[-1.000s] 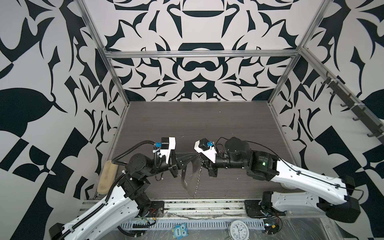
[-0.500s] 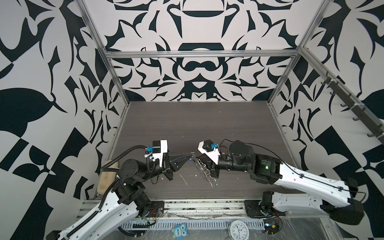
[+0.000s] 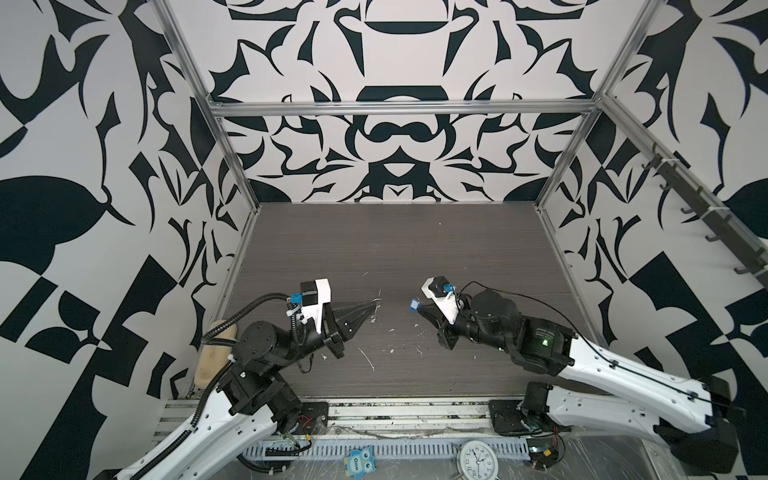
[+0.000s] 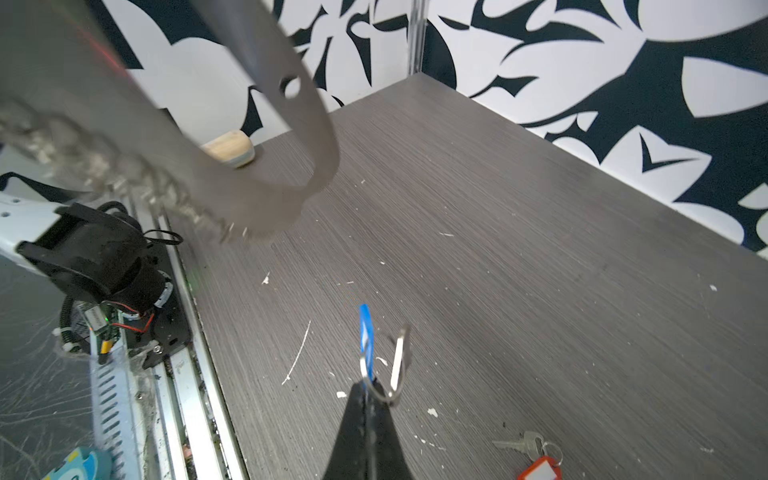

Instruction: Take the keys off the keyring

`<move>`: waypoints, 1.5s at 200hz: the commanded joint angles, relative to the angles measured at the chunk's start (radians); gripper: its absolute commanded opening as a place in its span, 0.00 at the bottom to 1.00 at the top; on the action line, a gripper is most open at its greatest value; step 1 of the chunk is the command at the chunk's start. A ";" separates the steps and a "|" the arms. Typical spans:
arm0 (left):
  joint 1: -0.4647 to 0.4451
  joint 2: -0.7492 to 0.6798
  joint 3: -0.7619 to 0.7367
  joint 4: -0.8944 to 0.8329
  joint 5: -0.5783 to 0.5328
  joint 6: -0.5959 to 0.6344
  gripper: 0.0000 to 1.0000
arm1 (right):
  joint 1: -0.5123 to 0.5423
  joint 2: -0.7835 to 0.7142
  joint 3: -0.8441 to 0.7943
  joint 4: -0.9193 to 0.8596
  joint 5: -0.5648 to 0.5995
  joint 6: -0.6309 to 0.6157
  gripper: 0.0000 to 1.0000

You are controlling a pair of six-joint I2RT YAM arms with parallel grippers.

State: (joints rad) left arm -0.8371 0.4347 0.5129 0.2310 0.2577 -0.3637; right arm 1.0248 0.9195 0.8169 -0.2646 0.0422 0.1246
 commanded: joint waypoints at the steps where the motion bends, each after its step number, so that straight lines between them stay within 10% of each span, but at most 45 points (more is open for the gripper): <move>1: 0.000 0.035 -0.048 -0.002 -0.078 -0.003 0.00 | -0.047 0.006 -0.054 0.048 -0.022 0.073 0.00; 113: 0.129 0.430 -0.246 0.266 -0.144 -0.154 0.00 | -0.117 0.261 -0.269 0.260 -0.168 0.240 0.00; 188: 0.212 0.531 -0.227 0.136 -0.292 -0.273 0.00 | -0.130 0.447 -0.260 0.337 -0.207 0.279 0.00; 300: 0.335 0.448 -0.269 0.006 -0.384 -0.399 0.32 | -0.172 0.555 -0.197 0.291 -0.113 0.321 0.00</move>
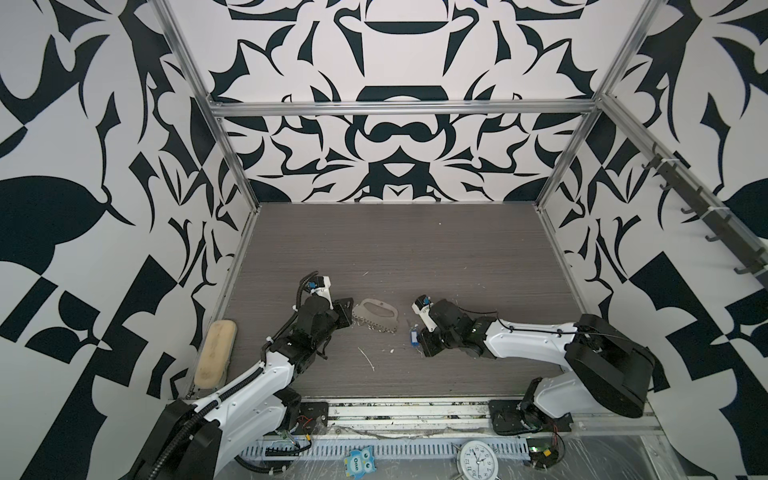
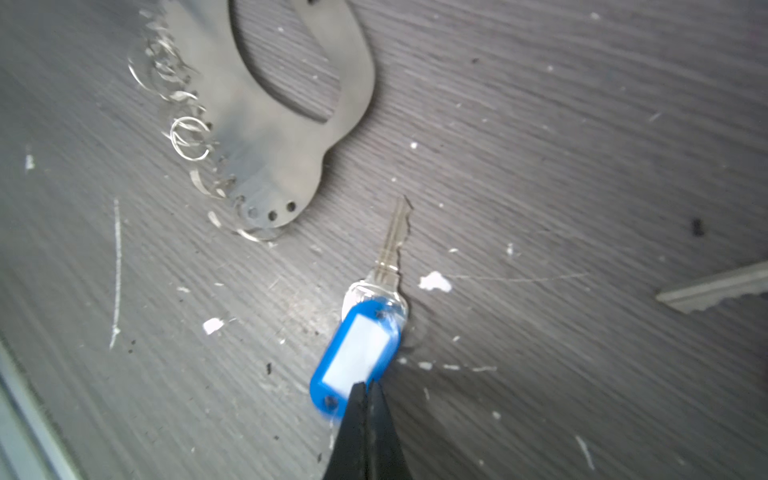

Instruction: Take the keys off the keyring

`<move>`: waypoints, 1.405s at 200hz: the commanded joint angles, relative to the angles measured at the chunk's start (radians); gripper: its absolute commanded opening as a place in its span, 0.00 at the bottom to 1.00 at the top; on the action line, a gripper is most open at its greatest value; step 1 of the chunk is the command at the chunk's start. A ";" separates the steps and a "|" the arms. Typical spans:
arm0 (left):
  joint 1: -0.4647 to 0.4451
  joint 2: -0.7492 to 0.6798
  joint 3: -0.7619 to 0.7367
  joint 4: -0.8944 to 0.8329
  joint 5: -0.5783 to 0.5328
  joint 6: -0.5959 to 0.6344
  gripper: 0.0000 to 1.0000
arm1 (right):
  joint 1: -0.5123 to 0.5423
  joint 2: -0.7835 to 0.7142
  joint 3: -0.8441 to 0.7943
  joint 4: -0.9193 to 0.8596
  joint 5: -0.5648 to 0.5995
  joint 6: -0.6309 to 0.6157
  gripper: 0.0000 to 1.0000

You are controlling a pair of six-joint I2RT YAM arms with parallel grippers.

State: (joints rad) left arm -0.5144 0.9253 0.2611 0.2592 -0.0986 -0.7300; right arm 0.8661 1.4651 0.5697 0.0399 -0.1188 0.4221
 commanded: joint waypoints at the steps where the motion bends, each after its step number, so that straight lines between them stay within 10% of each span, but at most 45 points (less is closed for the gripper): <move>1: 0.013 -0.045 -0.016 -0.023 -0.028 -0.031 0.33 | -0.013 0.009 0.051 -0.014 0.048 0.023 0.00; 60: 0.014 -0.217 0.019 -0.111 -0.030 -0.013 0.61 | -0.015 -0.153 0.059 -0.020 0.112 -0.007 0.47; 64: 0.014 -0.229 0.025 -0.121 -0.029 -0.011 0.94 | -0.015 -0.172 0.062 -0.027 0.118 -0.010 0.48; 68: 0.014 -0.241 0.031 -0.129 -0.029 -0.010 1.00 | -0.015 -0.195 0.064 -0.038 0.130 -0.014 0.49; 142: 0.014 -0.391 0.178 -0.099 -0.035 0.104 0.99 | -0.015 -0.665 0.010 -0.044 0.424 -0.115 0.68; 166: 0.014 -0.336 0.254 -0.144 -0.178 0.161 1.00 | -0.016 -0.753 0.007 -0.074 0.528 -0.101 0.77; 176: 0.014 -0.296 0.295 -0.174 -0.268 0.203 1.00 | -0.016 -0.779 0.003 -0.084 0.568 -0.097 0.95; 218: 0.024 -0.111 0.343 -0.055 -0.551 0.477 1.00 | -0.015 -0.829 0.005 -0.117 0.706 -0.059 0.99; 281: 0.330 0.227 0.304 0.088 -0.554 0.576 1.00 | -0.015 -0.845 -0.024 -0.089 0.861 -0.109 0.99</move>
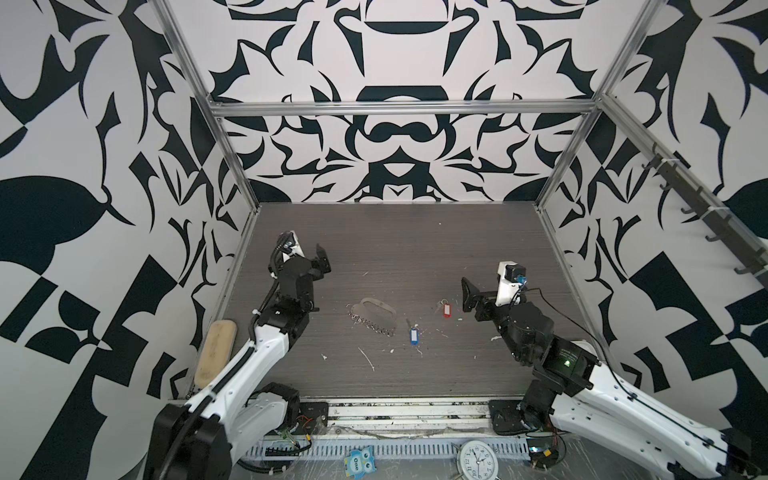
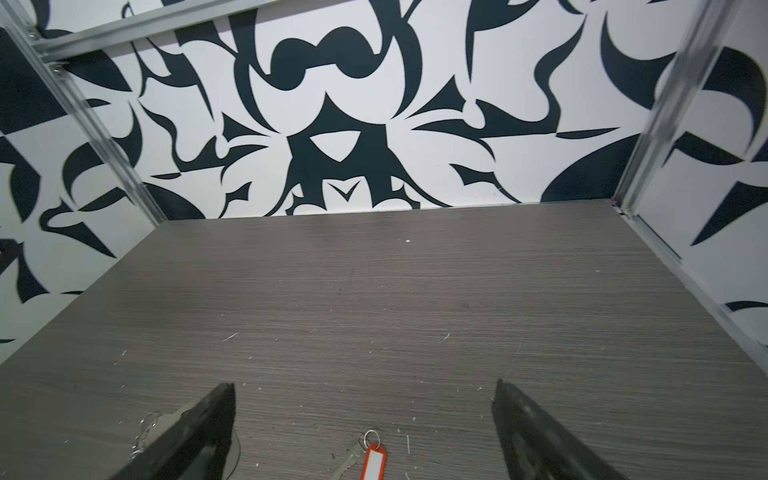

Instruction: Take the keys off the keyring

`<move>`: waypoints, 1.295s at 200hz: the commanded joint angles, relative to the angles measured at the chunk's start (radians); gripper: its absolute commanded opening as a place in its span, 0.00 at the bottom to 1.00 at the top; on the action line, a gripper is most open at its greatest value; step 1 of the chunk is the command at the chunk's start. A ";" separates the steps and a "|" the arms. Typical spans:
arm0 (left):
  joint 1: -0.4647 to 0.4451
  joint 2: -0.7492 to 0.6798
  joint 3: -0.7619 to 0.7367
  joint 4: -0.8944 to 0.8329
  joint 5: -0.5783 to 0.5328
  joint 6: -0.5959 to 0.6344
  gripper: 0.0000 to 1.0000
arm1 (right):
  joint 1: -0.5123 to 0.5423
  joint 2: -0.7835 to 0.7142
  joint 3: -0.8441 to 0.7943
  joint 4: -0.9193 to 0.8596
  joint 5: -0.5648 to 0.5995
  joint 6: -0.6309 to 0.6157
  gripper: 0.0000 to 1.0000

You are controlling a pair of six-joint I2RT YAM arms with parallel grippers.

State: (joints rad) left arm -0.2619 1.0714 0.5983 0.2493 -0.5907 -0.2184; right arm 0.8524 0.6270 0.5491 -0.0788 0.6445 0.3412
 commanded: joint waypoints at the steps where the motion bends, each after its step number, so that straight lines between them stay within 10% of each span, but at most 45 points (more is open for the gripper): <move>1: 0.079 0.087 -0.036 0.104 -0.068 0.066 1.00 | -0.001 -0.006 -0.003 0.030 0.099 -0.029 0.99; 122: 0.235 0.529 -0.286 0.874 0.189 0.156 1.00 | -0.005 0.010 -0.006 0.033 0.194 -0.055 0.99; 142: 0.258 0.473 -0.234 0.668 0.209 0.104 1.00 | -0.009 0.005 -0.009 0.038 0.214 -0.054 0.99; 217: 0.275 0.494 -0.247 0.731 0.218 0.094 0.99 | -0.156 0.144 -0.074 0.330 0.174 -0.326 0.99; 259: 0.276 0.497 -0.248 0.740 0.216 0.095 1.00 | -0.396 0.310 -0.118 0.528 -0.070 -0.404 0.99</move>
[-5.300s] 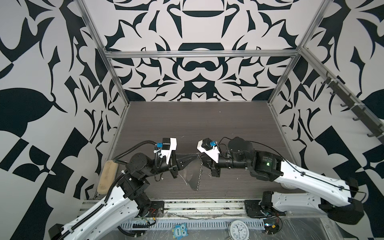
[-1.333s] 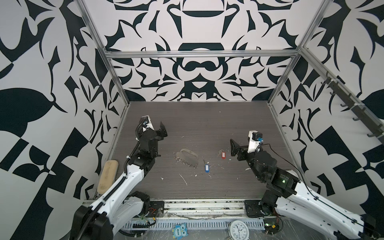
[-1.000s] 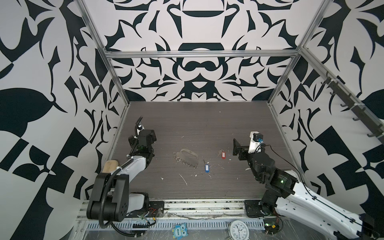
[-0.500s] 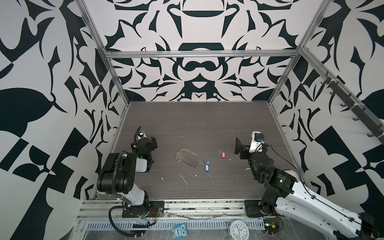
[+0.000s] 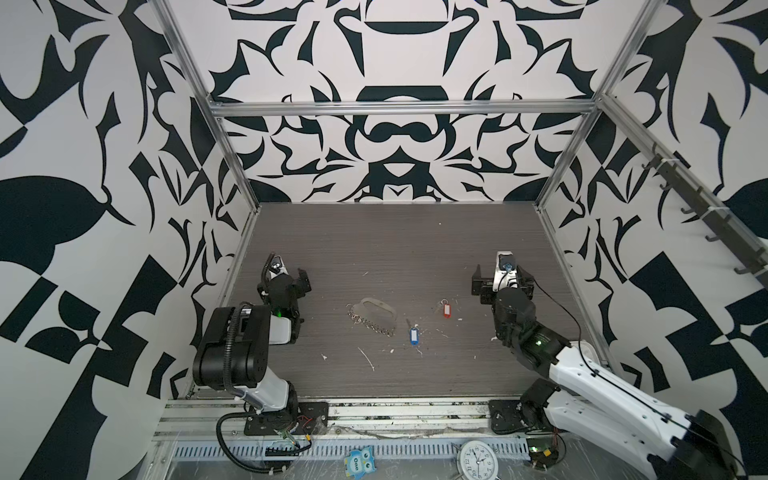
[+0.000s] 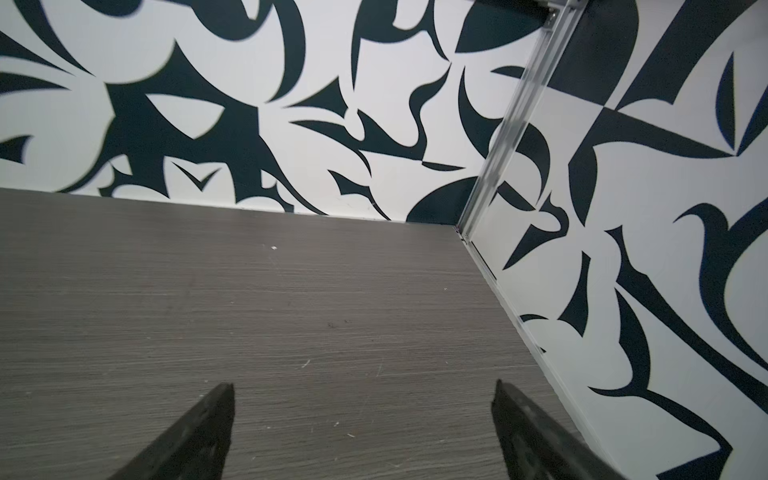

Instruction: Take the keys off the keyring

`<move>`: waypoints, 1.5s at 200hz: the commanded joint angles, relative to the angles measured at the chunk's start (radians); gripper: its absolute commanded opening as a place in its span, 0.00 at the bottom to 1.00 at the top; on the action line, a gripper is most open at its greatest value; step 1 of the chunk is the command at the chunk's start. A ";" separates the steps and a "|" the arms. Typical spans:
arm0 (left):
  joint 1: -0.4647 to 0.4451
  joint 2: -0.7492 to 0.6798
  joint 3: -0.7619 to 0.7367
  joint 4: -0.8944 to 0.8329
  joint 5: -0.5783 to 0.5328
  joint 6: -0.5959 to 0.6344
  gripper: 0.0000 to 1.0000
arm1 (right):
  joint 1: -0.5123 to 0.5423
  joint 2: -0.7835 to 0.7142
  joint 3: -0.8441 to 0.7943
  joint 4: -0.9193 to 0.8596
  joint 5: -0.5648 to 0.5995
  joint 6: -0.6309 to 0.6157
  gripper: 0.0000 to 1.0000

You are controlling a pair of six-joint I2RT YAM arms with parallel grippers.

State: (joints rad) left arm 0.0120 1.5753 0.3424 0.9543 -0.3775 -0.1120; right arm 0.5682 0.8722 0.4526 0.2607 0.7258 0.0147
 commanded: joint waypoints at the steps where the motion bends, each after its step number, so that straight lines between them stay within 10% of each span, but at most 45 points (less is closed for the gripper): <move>1: 0.002 -0.007 0.009 0.035 0.003 -0.012 1.00 | -0.115 0.068 -0.022 0.192 -0.159 -0.079 0.99; 55: 0.001 -0.007 0.007 0.035 0.003 -0.012 1.00 | -0.395 0.308 -0.097 0.376 -0.395 -0.028 0.99; 106: 0.002 -0.007 0.007 0.035 0.003 -0.012 1.00 | -0.444 0.529 -0.088 0.520 -0.587 -0.062 0.99; 135: 0.001 -0.007 0.008 0.034 0.003 -0.012 1.00 | -0.444 0.706 -0.148 0.799 -0.545 -0.056 0.99; 206: 0.003 -0.007 0.011 0.031 0.004 -0.011 1.00 | -0.464 0.671 -0.133 0.703 -0.344 0.049 1.00; 300: 0.002 -0.006 0.009 0.032 0.004 -0.012 1.00 | -0.464 0.677 -0.115 0.679 -0.387 0.027 1.00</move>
State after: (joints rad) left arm 0.0120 1.5753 0.3424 0.9611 -0.3767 -0.1150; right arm 0.1062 1.5711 0.3225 0.9100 0.3298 0.0345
